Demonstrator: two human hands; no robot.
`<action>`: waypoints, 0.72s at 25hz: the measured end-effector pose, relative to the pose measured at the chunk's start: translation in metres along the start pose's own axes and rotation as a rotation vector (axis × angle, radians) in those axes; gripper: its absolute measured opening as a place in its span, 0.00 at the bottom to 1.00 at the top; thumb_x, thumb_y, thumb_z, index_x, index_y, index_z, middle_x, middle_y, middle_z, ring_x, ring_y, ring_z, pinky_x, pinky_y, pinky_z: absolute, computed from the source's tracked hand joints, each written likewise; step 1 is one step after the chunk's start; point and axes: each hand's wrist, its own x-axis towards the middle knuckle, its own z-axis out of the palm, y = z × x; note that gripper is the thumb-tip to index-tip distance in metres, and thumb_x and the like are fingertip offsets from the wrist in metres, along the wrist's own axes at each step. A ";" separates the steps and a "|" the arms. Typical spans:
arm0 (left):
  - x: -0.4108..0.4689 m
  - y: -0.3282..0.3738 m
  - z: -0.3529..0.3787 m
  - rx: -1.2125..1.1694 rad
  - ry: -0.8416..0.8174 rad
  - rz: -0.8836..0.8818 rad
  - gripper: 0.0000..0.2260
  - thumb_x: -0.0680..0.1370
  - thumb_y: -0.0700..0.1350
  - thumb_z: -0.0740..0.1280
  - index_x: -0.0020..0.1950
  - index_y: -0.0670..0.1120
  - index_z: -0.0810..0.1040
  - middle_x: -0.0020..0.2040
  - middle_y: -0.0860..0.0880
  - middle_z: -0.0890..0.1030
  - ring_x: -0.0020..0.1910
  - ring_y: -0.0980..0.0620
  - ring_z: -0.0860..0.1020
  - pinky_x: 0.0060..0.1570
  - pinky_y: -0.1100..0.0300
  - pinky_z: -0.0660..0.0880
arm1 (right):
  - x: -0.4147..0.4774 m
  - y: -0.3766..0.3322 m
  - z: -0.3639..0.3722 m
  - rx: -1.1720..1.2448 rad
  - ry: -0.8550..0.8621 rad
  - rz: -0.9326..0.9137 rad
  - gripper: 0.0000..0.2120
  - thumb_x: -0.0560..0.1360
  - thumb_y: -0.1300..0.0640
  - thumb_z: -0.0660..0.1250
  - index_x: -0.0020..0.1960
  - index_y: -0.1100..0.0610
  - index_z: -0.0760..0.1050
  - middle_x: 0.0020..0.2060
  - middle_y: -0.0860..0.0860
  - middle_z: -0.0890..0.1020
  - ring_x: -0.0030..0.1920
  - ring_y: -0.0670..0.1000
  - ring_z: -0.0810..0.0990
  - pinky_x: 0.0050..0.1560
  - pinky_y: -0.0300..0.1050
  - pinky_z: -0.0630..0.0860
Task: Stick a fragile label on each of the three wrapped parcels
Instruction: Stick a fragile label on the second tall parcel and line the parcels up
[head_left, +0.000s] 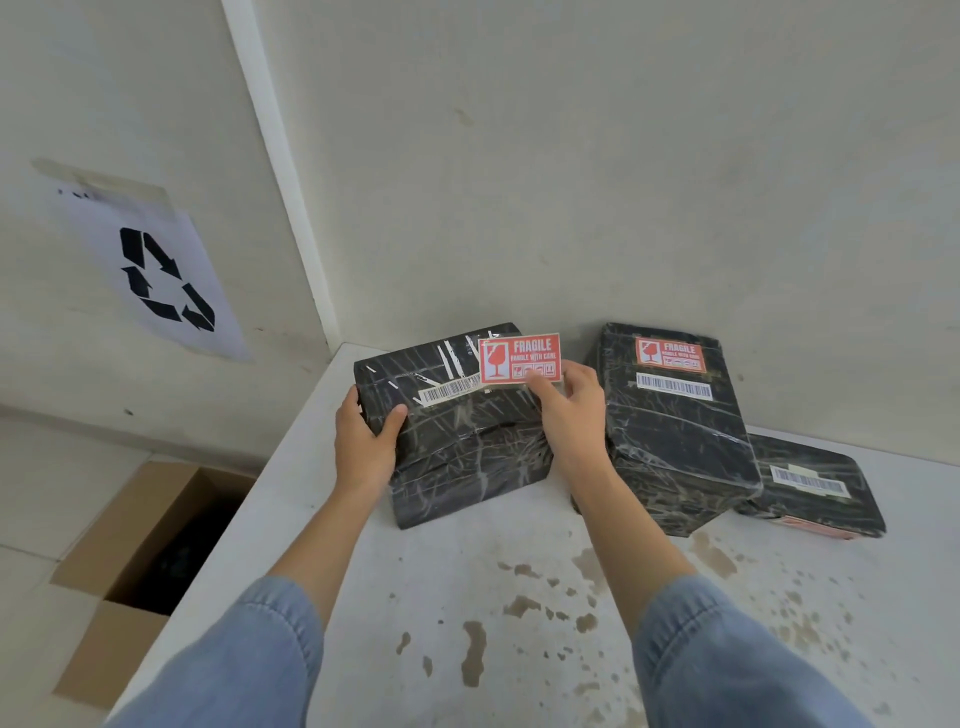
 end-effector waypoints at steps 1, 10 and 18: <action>0.000 0.001 0.000 0.064 0.031 0.030 0.22 0.76 0.49 0.66 0.68 0.48 0.66 0.67 0.45 0.70 0.66 0.45 0.69 0.63 0.49 0.68 | 0.000 -0.004 0.001 0.036 -0.027 0.017 0.05 0.75 0.55 0.67 0.49 0.53 0.79 0.58 0.52 0.76 0.55 0.49 0.75 0.52 0.40 0.66; -0.028 0.056 0.005 -0.238 -0.195 -0.031 0.13 0.73 0.54 0.68 0.55 0.51 0.76 0.49 0.56 0.80 0.51 0.58 0.78 0.46 0.66 0.72 | -0.008 -0.010 0.019 0.122 -0.276 0.175 0.12 0.75 0.55 0.68 0.55 0.59 0.80 0.51 0.53 0.84 0.52 0.50 0.81 0.62 0.51 0.74; -0.015 0.069 0.016 -0.234 -0.164 -0.073 0.03 0.75 0.47 0.68 0.44 0.48 0.80 0.44 0.52 0.83 0.45 0.56 0.79 0.42 0.65 0.72 | 0.009 -0.023 0.009 0.046 -0.232 0.139 0.06 0.75 0.56 0.68 0.46 0.59 0.80 0.41 0.51 0.83 0.39 0.47 0.77 0.41 0.38 0.73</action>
